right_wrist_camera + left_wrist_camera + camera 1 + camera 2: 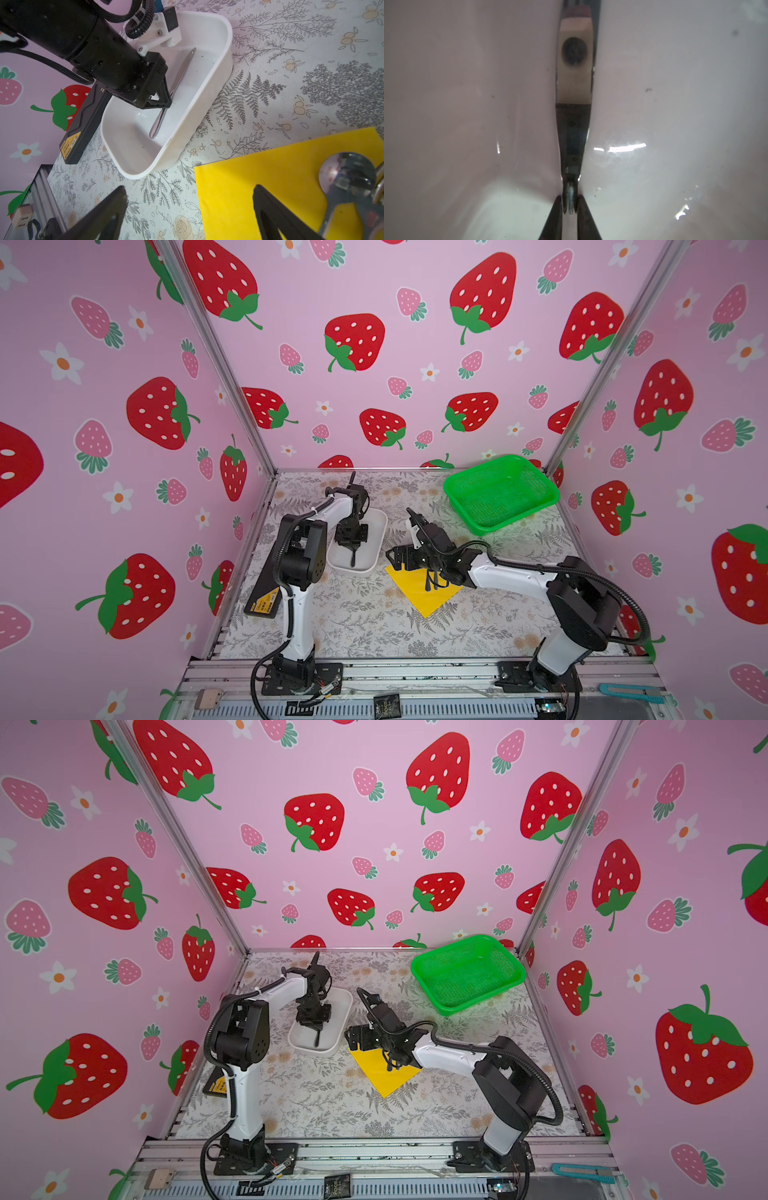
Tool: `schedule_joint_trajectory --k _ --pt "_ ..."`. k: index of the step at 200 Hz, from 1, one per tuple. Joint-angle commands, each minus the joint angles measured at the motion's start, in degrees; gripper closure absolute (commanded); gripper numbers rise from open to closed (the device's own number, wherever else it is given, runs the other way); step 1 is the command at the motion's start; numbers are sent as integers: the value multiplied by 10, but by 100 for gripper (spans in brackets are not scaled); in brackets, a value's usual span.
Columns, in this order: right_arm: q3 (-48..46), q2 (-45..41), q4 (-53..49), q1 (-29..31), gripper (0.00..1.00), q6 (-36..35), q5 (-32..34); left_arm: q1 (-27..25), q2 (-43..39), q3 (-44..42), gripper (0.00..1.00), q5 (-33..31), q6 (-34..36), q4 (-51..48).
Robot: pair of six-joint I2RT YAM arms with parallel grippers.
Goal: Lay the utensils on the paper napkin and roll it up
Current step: 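Lower the left gripper into the tray and close it on the knife handle, then lift the knife and carry it over the napkin with the left gripper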
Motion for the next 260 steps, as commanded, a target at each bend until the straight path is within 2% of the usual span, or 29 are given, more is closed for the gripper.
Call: schedule_joint_trajectory --k 1,36,61,85,107,109,114,135,169,210,260 --pt "-10 -14 -5 -1 4 13 17 -1 15 -19 82 6 2 -15" --pt "-3 -10 -11 -3 4 13 13 0 15 -27 84 -17 -1 -4" --pt "8 -7 -30 -7 4 20 9 2 10 -34 89 -2 1 14" --pt "5 -12 -29 -9 4 28 9 3 10 -37 90 17 0 23" --pt "6 -20 -30 -14 4 37 -1 2 4 -48 93 -4 -14 32" --pt "6 -21 -31 -14 4 39 -2 2 1 -51 97 -8 -16 34" --pt "7 -22 -33 -17 4 45 -5 2 -7 -59 98 -17 -21 41" --pt "8 -34 -35 -29 4 58 -17 4 -50 -86 98 -18 -31 70" --pt "-3 -56 -35 -36 4 60 0 3 -99 -84 98 -9 -38 69" --pt "-24 -77 -26 -49 3 101 -18 3 -133 -86 97 -1 -34 57" --pt "-45 -96 -21 -61 3 108 -20 -3 -170 -80 97 3 -40 36"
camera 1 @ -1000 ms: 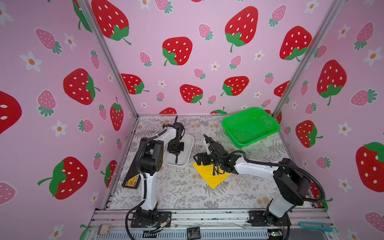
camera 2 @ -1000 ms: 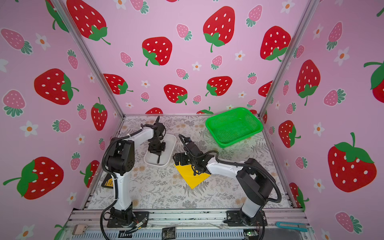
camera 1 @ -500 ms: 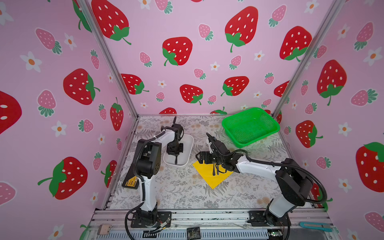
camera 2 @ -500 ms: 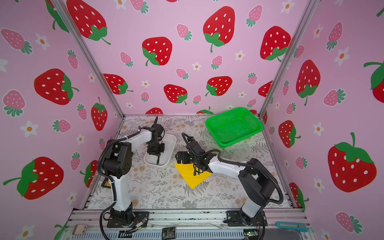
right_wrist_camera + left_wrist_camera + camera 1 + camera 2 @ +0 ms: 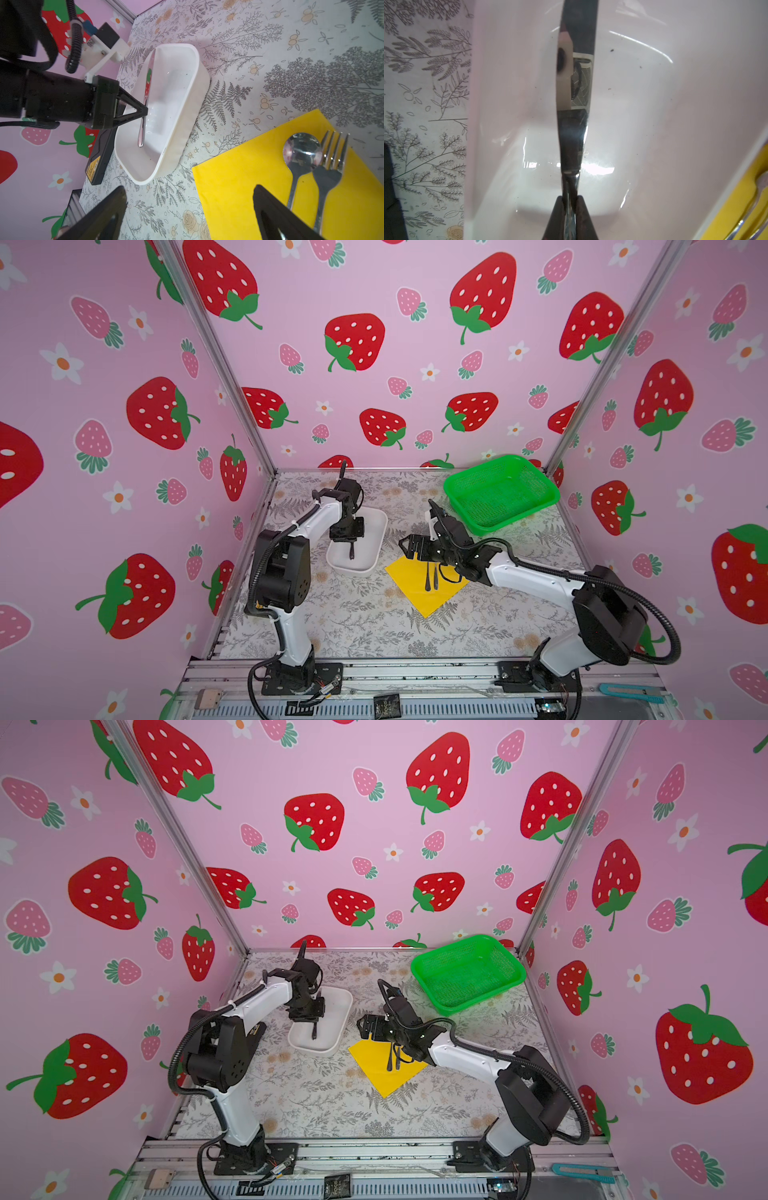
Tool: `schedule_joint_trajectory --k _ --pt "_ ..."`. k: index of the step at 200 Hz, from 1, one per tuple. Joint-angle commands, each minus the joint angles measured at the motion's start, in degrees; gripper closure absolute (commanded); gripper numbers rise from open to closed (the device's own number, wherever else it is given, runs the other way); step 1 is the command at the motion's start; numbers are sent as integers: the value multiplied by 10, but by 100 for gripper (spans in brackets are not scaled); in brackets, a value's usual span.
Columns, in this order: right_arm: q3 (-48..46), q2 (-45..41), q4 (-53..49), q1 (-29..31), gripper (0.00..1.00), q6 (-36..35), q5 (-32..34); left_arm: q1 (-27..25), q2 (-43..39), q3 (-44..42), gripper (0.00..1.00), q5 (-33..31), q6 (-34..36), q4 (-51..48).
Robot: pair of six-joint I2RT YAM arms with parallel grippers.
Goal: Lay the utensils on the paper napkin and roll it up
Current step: 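Lift the knife and carry it over the napkin with the left gripper, then lower the knife onto the napkin beside the spoon and open the left gripper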
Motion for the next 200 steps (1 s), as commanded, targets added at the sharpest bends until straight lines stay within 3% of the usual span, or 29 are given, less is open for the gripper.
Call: schedule_joint_trajectory --k 1,38,66,104,156,200 --pt "-14 -22 6 -7 3 18 0 -6 -24 6 97 5 -4 -28" --pt "-40 -46 6 -10 4 25 20 -35 -42 31 97 1 -20 -54" --pt "-75 -80 2 -20 3 48 69 -98 -57 47 97 -6 -43 -58" --pt "-119 -112 1 -45 3 65 80 -179 -43 65 97 -4 -75 -64" --pt "-159 -134 -2 -61 3 79 78 -244 17 51 96 85 -115 7" --pt "-190 -151 3 -67 3 89 74 -258 70 47 96 123 -142 47"
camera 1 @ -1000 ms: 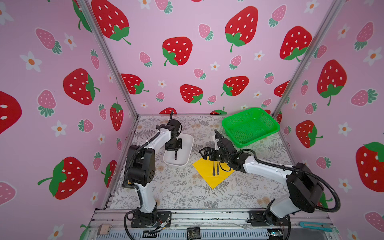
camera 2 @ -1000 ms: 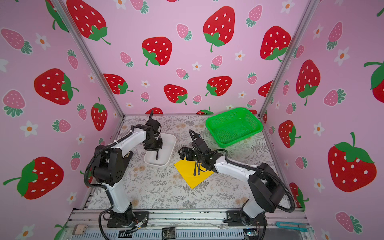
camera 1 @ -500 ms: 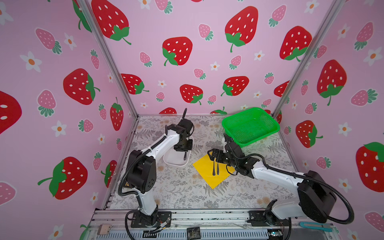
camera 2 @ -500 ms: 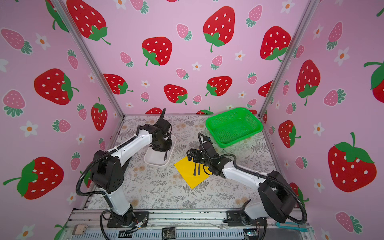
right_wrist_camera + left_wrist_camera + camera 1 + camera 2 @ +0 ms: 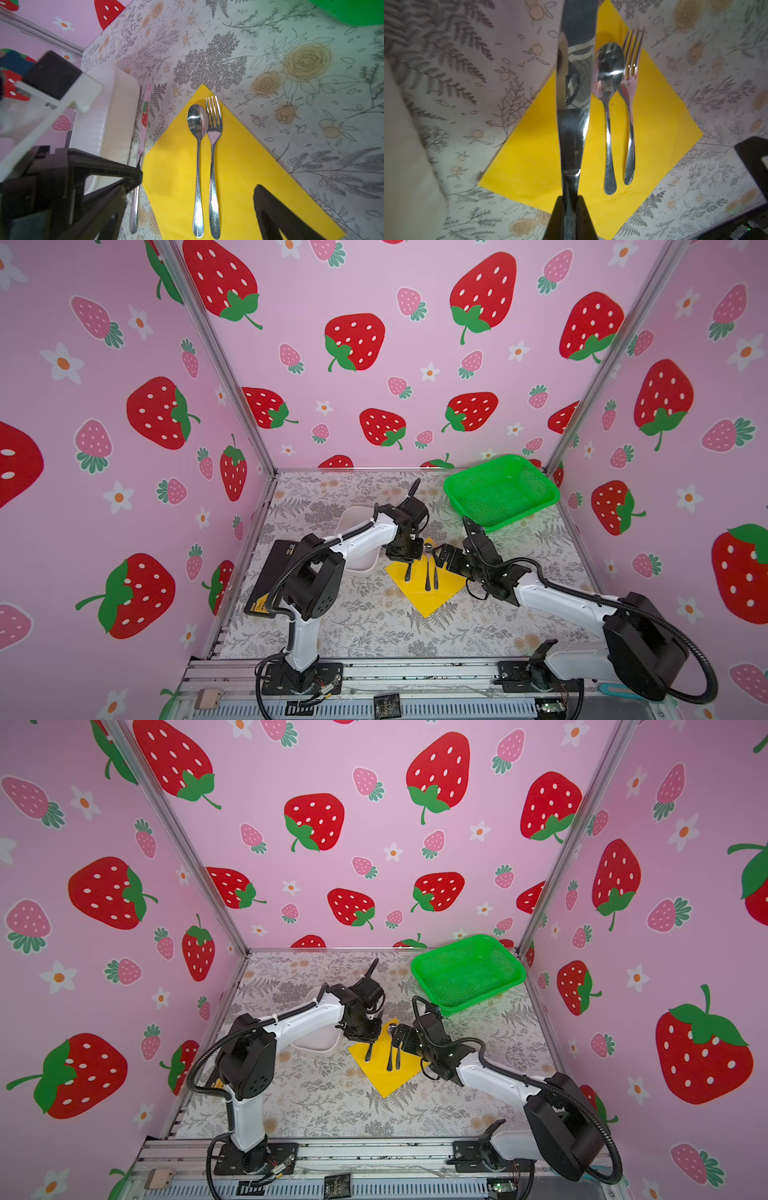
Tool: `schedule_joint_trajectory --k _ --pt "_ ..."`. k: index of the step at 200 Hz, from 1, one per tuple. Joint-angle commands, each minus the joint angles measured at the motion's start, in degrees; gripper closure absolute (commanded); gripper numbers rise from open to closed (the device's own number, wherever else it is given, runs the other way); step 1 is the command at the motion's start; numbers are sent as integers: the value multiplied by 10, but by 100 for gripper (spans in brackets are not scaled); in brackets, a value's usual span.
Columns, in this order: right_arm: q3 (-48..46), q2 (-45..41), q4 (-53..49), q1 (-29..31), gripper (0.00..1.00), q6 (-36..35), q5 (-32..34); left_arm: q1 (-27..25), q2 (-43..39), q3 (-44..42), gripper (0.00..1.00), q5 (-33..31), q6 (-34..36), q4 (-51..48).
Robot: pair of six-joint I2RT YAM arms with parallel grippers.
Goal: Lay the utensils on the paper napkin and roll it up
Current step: 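Lower the knife onto the napkin beside the spoon and open the left gripper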
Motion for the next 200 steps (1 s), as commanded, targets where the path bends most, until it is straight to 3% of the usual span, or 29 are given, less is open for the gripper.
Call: schedule_joint_trajectory --k 1,103,159,165,200 --pt "-16 -18 5 -5 2 20 7 -3 12 1 96 34 -24 28" --pt "-67 -50 20 -13 2 43 -4 -4 68 9 96 8 -48 19" --pt "-68 -43 23 -18 1 41 -10 1 72 10 95 45 -39 24" --pt "-67 -42 24 -19 1 40 -12 1 72 8 91 48 -40 26" --pt "-63 -40 28 -19 1 38 -15 1 67 4 88 59 -45 35"
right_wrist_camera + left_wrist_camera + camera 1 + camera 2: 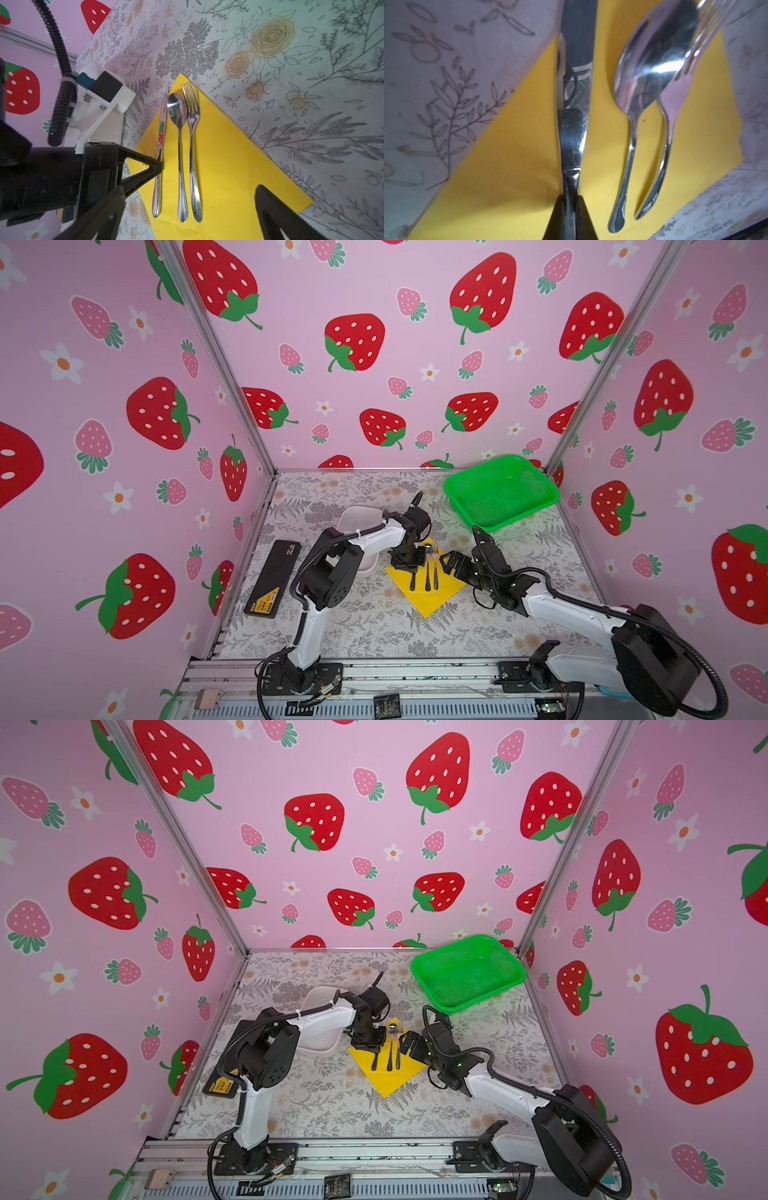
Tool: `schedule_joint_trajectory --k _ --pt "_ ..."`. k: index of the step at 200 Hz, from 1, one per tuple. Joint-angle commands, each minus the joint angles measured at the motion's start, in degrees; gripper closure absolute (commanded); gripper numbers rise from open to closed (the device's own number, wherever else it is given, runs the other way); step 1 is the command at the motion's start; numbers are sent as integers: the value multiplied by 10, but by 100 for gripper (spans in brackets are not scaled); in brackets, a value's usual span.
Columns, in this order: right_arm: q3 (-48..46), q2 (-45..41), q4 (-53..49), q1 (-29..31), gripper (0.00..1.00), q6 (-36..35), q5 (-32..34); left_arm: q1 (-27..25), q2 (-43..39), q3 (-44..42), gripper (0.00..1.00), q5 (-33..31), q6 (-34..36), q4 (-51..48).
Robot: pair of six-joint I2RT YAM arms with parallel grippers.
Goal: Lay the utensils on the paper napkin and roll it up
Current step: 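Lower the knife onto the napkin beside the spoon and open the left gripper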
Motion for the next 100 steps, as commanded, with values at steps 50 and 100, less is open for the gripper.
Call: schedule_joint_trajectory --k 50,100 --pt "0 3 19 -3 1 3 -7 5 4 16 83 51 -14 14" --pt "-1 1 19 -4 0 1 -5 11 12 12 84 43 -7 6"
